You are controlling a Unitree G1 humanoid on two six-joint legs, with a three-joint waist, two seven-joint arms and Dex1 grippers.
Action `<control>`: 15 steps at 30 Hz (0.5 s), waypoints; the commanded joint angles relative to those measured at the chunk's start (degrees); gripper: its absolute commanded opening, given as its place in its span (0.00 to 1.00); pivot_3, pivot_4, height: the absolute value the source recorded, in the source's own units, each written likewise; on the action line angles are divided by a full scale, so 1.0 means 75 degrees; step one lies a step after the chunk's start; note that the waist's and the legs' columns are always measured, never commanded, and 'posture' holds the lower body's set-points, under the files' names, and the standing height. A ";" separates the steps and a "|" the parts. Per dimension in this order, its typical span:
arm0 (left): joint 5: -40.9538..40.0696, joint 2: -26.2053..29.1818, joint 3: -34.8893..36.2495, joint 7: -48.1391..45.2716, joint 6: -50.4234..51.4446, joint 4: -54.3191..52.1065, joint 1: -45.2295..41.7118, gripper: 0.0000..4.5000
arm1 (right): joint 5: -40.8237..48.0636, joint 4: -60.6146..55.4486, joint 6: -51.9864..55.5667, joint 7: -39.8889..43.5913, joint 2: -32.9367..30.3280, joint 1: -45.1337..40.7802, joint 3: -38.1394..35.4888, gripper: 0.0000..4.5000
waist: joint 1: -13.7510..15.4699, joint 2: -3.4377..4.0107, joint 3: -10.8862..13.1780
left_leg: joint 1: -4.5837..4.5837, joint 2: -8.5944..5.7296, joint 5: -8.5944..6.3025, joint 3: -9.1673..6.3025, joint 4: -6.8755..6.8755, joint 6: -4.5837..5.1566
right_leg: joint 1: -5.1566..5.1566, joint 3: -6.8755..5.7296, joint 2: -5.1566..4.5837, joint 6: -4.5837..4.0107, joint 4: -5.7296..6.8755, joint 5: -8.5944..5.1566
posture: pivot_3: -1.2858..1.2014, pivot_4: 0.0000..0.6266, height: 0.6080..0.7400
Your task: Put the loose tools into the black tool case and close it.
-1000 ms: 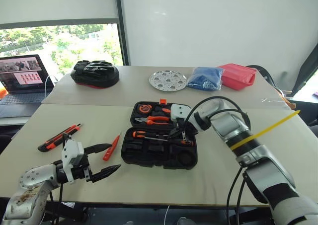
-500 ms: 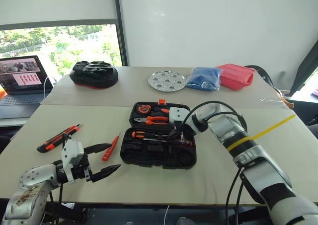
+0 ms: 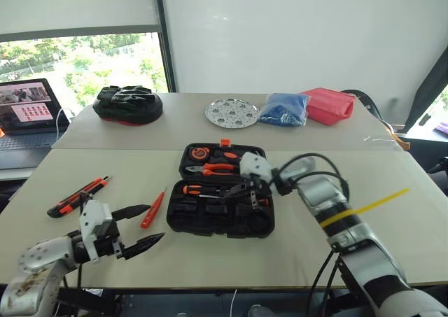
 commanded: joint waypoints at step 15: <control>-0.0133 0.0058 0.2779 0.0972 0.0237 0.1231 0.1840 1.00 | 0.3014 -0.2397 -0.2876 0.0069 -0.0617 0.5792 -0.3949 0.99 | 0.0111 -0.0012 0.0001 | 0.0047 0.0000 -0.0004 0.0048 -0.0004 -0.0003 | 0.0048 0.0007 0.0005 0.0009 -0.0026 -0.0007 | 0.52 0.24 1.00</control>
